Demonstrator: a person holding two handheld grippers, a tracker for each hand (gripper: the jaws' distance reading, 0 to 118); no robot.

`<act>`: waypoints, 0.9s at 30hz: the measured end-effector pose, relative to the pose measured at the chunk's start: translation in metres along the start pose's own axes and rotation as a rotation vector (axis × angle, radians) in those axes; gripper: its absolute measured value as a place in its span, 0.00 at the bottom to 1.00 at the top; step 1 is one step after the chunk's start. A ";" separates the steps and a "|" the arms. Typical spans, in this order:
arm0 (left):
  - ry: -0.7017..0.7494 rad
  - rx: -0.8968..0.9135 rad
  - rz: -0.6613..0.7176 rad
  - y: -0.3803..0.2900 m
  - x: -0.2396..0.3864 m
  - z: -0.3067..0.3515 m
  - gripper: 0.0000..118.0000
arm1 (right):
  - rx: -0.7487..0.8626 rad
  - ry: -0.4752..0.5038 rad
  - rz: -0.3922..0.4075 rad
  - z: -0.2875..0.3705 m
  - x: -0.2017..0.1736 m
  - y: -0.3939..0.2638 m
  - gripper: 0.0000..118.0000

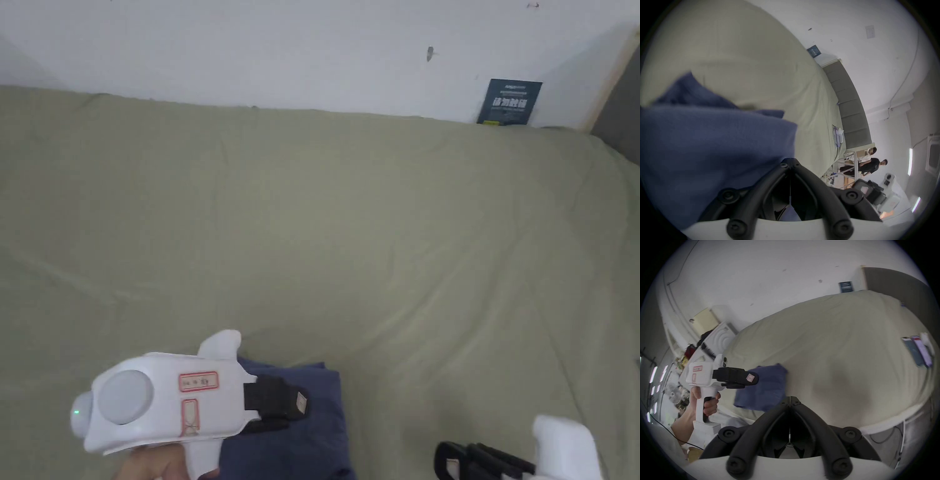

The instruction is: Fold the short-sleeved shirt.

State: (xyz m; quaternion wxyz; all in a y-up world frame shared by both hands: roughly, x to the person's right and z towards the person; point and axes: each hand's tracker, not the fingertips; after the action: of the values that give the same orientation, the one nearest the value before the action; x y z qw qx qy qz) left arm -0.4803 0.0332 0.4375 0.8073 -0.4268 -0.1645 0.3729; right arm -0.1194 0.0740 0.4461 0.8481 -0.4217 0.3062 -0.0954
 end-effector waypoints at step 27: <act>-0.118 -0.095 0.100 -0.010 -0.124 0.031 0.94 | -0.372 0.618 -0.429 -0.211 0.059 0.005 0.00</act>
State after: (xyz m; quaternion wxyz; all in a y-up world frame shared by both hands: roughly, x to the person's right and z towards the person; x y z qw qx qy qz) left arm -0.5764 -0.0443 0.4702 0.7555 -0.4496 -0.2076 0.4290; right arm -0.1998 -0.0865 0.3203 0.5867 -0.5732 0.4635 -0.3352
